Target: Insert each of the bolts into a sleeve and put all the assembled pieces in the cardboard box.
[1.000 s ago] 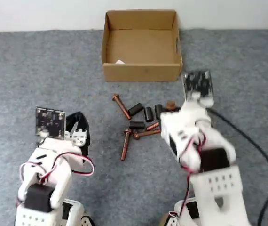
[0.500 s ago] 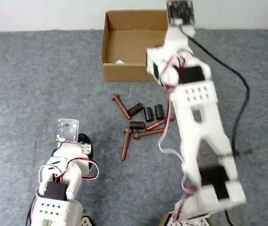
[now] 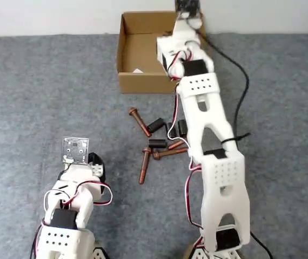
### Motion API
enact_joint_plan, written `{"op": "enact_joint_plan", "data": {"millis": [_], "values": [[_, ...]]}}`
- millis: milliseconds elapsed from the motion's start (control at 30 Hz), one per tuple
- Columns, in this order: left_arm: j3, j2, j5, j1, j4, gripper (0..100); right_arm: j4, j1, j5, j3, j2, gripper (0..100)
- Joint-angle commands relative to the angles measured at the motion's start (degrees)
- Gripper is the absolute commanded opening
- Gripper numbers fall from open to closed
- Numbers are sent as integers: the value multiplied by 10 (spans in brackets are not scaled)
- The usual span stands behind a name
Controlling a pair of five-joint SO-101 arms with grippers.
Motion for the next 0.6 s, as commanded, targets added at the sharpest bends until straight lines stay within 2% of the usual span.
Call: {"op": "enact_joint_plan", "data": {"millis": [0, 233, 433, 567], "values": [[-3, -1, 0, -8, -18, 5, -15, 4, 15, -77, 41, 9], [-3, -1, 0, -8, -18, 5, 8, 2, 17, -127, 110, 15], [-3, -1, 0, -8, -18, 5, 29, 3, 17, -127, 117, 149], [-3, -1, 0, -8, -18, 5, 29, 2, 30, -135, 117, 154]]}}
